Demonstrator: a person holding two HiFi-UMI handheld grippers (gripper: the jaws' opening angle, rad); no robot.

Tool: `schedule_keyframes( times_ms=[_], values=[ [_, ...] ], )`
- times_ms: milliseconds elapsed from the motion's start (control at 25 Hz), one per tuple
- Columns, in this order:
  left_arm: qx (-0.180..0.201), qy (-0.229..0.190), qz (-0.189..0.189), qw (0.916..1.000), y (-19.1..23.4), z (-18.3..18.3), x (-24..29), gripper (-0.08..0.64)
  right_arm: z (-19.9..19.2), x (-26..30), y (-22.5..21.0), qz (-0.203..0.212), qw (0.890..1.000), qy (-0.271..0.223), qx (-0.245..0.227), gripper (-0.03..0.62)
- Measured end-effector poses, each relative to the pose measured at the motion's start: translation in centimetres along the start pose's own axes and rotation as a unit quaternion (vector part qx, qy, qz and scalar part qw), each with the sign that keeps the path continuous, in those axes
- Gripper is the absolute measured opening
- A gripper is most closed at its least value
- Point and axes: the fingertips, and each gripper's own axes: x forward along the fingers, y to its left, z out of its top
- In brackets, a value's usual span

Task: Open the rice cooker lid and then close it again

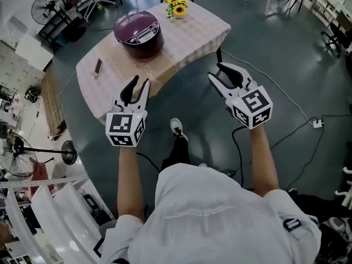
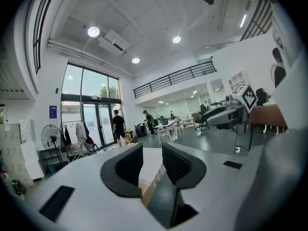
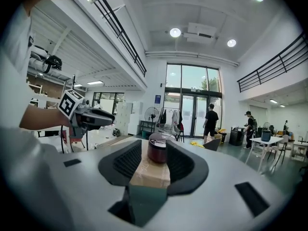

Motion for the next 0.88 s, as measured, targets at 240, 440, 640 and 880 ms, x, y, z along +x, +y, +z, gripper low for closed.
schedule_keyframes(
  times_ms=[240,440,640,880],
  values=[
    [-0.014,-0.01,0.008,0.9998,4.9,-1.0,5.9,0.139,0.0,5.7,-4.1,-0.004,1.0,0.013,-0.012,0.176],
    [-0.024,-0.017,0.011,0.9995,10.5,-1.1,11.0,0.14,1.6,12.5,-7.5,-0.001,1.0,0.012,-0.007,0.178],
    [-0.031,-0.016,0.021,0.9992,16.7,-1.3,15.4,0.139,3.6,19.5,-10.2,0.007,1.0,0.007,-0.001,0.183],
    [-0.028,-0.012,0.021,0.9993,22.1,-1.8,19.9,0.14,4.8,26.9,-12.0,0.022,1.0,0.013,-0.011,0.183]
  ],
)
